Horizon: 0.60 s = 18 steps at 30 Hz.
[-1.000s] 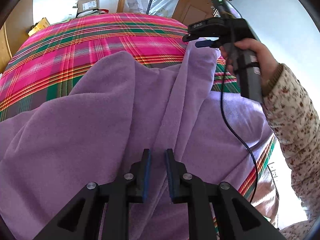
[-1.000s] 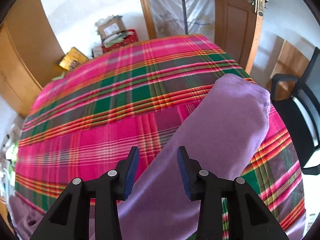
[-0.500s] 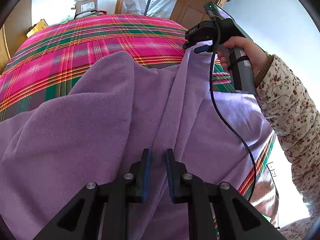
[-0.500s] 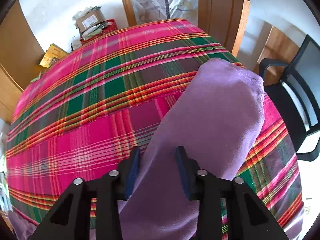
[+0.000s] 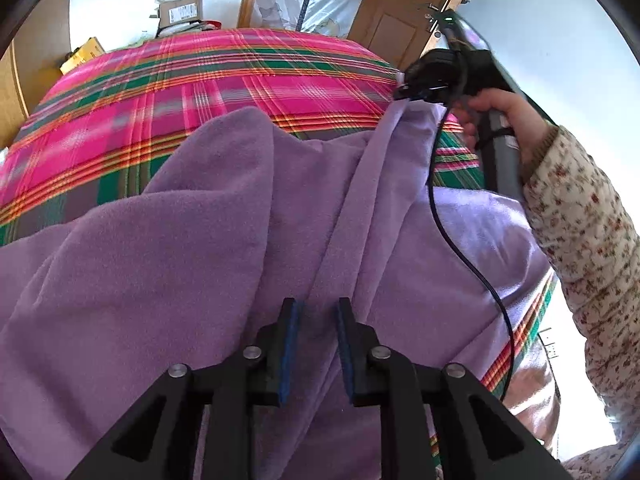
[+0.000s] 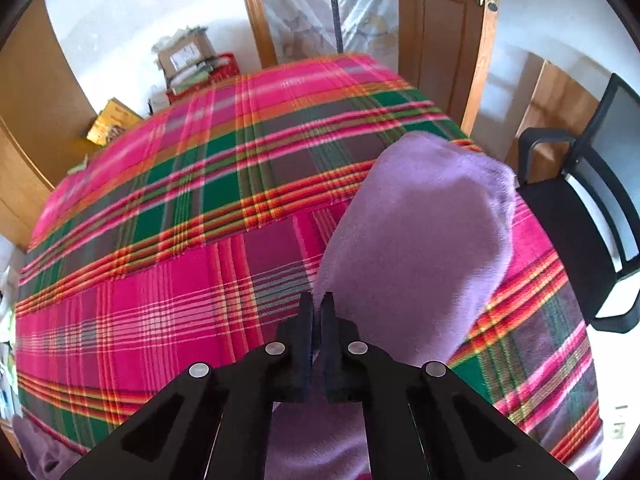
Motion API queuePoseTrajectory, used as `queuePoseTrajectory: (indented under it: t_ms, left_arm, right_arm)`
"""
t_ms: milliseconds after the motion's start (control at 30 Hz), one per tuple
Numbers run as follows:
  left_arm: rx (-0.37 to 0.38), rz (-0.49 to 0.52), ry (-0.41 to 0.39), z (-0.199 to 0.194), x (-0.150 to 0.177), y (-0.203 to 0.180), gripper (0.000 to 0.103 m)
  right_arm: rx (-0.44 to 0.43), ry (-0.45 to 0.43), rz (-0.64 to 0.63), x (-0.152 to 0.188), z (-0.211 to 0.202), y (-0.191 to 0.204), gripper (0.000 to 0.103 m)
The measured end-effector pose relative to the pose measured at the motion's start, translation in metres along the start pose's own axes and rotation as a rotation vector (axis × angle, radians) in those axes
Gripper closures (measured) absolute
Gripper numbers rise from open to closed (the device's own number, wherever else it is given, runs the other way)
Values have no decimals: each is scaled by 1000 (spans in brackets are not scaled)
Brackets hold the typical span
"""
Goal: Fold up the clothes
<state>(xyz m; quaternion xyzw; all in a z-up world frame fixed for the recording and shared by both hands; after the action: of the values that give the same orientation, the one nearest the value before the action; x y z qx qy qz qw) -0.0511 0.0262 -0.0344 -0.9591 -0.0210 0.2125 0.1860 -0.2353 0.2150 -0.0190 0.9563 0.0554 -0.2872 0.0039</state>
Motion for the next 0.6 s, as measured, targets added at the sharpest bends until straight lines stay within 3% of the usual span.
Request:
queuePoseTrajectory:
  t_ms: [433, 600]
  left_arm:
    - [-57, 72, -43, -7, 8, -16, 79]
    - [-85, 163, -53, -6, 23, -31, 78]
  right_arm:
    - [-11, -160, 72, 38, -79, -52, 100]
    - [-11, -197, 95, 55, -98, -64, 100]
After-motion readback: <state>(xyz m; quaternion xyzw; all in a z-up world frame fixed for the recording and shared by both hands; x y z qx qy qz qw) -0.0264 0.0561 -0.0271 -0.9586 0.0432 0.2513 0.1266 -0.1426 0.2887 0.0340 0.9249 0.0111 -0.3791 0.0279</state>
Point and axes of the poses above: each gripper's, at about its wrist camera, not at the fingertips, and z roughly the way its jaws point, y to its left, x to its underside, the point moved 4 cm from there along z, roughly the way its jaws point, and after that the axes turned 15 degrees about -z, right-handed, at the moved point
